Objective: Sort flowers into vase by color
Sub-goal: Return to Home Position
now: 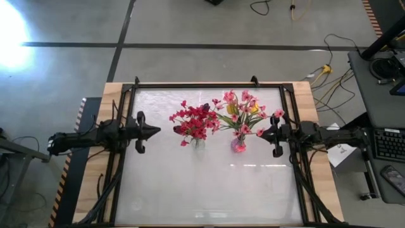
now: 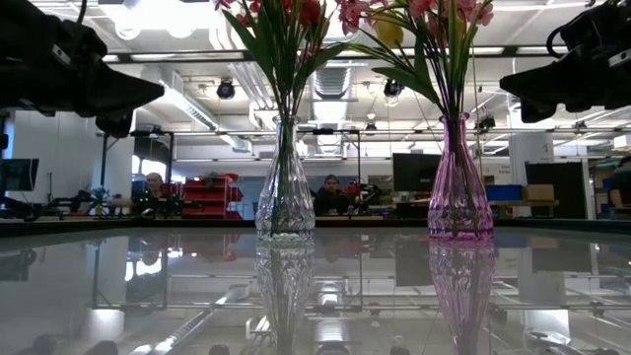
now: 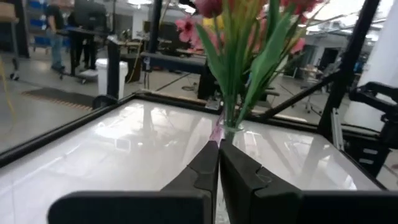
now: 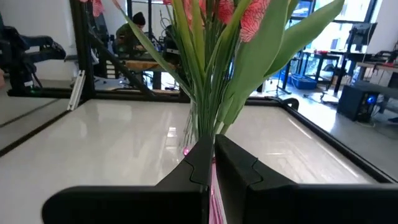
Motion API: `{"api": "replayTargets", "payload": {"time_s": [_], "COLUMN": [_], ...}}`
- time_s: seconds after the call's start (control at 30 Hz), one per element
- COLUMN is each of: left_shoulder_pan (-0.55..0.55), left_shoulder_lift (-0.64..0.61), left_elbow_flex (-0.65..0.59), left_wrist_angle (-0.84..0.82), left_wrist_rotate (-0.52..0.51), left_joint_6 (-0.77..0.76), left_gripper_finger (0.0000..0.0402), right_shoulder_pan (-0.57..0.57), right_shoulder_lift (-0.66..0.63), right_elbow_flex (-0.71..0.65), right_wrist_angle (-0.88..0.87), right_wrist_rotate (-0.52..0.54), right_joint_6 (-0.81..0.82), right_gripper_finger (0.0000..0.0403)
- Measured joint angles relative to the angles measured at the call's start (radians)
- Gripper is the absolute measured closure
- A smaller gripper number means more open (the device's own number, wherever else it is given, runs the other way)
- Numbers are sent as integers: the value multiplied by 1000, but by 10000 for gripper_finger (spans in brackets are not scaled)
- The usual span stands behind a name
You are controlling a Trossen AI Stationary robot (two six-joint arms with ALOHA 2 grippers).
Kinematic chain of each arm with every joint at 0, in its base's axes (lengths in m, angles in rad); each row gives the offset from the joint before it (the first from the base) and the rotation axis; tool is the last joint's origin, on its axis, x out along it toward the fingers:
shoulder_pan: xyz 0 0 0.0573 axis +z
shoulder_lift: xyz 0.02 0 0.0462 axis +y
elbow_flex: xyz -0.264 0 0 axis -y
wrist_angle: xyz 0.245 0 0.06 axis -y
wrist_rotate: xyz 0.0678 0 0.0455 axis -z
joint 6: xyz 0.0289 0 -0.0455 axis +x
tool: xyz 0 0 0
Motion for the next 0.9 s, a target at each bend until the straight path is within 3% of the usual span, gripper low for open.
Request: {"api": "replayTargets", "payload": {"time_s": [0.17, 0.9], "left_shoulder_pan": [-6, -8], "left_shoulder_lift": [2, 115], "left_elbow_flex": [-1, 2], "left_wrist_angle": [1, -12], "left_wrist_rotate": [1, 41], "left_joint_6": [60, 16], "left_gripper_finger": [401, 402], "right_shoulder_pan": [0, 0], "right_shoulder_lift": [0, 0], "right_elbow_flex": [0, 0], "right_wrist_angle": [0, 1], "right_wrist_rotate": [0, 0], "right_joint_6": [-21, -12], "right_gripper_finger": [390, 390]}}
